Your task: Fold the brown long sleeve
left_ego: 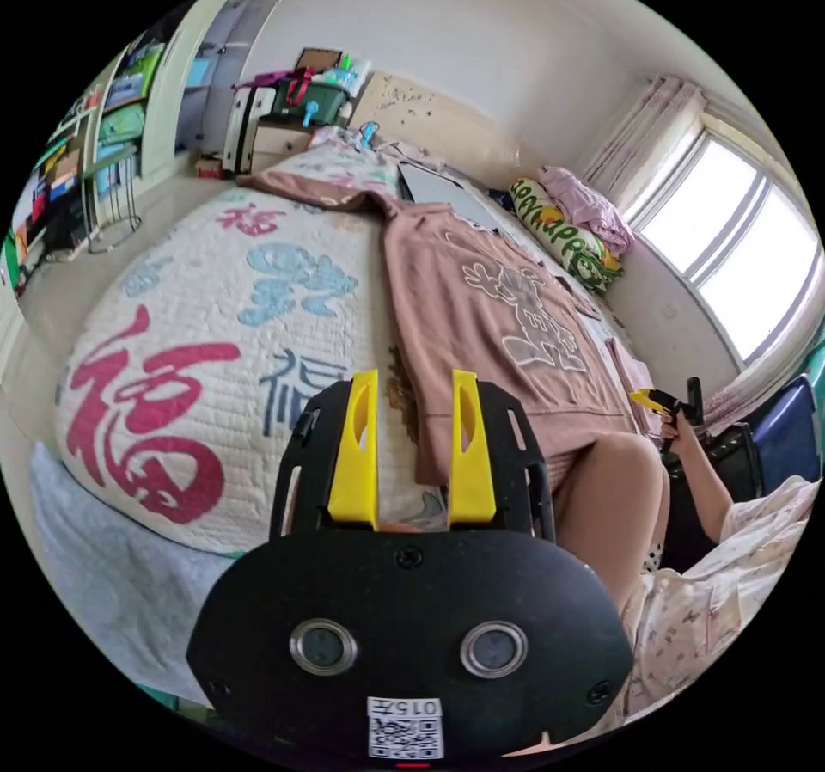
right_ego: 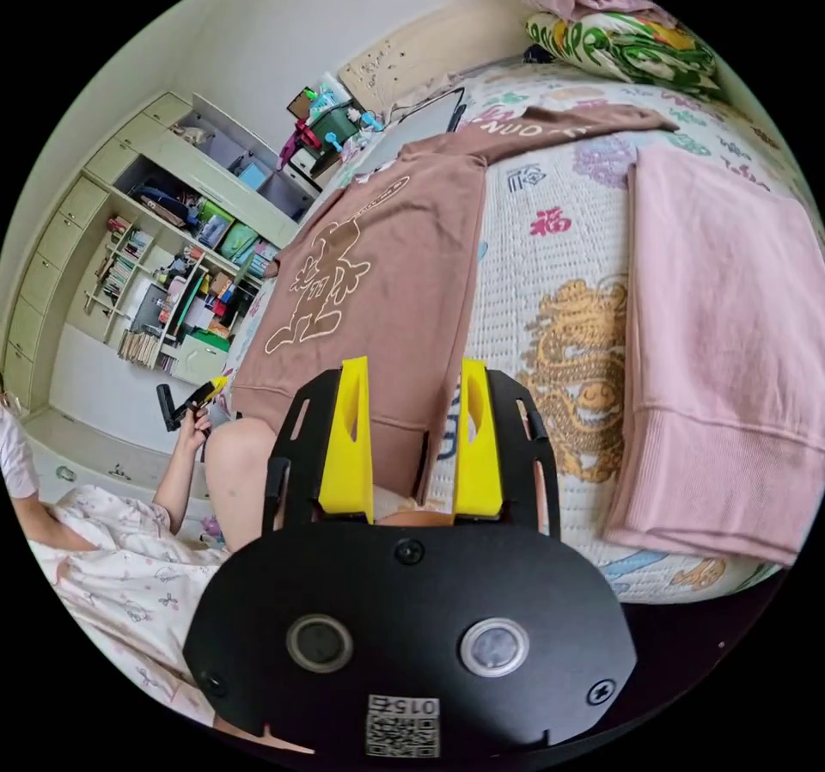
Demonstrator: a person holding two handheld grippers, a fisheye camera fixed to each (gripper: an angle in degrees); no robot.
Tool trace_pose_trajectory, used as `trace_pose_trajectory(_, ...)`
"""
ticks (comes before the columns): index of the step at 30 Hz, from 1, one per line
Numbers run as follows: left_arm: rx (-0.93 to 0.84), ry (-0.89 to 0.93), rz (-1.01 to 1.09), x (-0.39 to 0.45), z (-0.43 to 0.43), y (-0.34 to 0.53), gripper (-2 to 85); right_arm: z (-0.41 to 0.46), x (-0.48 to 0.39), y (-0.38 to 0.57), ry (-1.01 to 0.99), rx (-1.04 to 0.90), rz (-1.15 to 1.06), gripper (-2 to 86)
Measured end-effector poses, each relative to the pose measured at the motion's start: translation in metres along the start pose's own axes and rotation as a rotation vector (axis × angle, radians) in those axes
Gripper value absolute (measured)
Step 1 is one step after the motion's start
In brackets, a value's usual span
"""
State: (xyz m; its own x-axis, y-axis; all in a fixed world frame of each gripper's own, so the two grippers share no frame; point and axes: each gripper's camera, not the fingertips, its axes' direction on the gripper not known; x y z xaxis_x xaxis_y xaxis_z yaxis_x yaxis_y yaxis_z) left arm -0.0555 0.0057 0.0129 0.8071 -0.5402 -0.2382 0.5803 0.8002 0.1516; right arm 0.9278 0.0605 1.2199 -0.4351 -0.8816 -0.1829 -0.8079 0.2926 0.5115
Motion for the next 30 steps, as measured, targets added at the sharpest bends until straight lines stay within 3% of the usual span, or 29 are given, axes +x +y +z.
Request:
trace_pose_trajectory(6,-0.045,0.058,-0.040,0.006,0.027,0.023,12.2,0.009,0.006,0.012,0.082,-0.152,-0.008,16.3)
trace_pose_trajectory(14,-0.083,0.100,-0.070,0.028,0.027,0.011,6.3,0.029,0.039,0.038,0.193,-0.127,0.015,9.6)
trace_pose_trajectory(17,-0.092,0.063,-0.055,0.054,0.015,0.000,3.3,0.042,0.059,0.058,0.160,-0.167,-0.003,3.5)
trace_pose_trajectory(22,-0.093,-0.031,0.020,0.107,-0.014,-0.016,1.4,0.039,0.104,0.106,0.157,-0.093,-0.012,1.4)
trace_pose_trajectory(27,-0.138,-0.216,0.192,0.185,-0.018,-0.015,1.1,0.102,0.139,0.162,0.312,-0.118,-0.106,1.0)
trace_pose_trajectory(30,-0.102,-0.272,0.182,0.215,-0.007,-0.007,0.9,0.140,0.156,0.181,0.391,-0.117,-0.145,1.0)
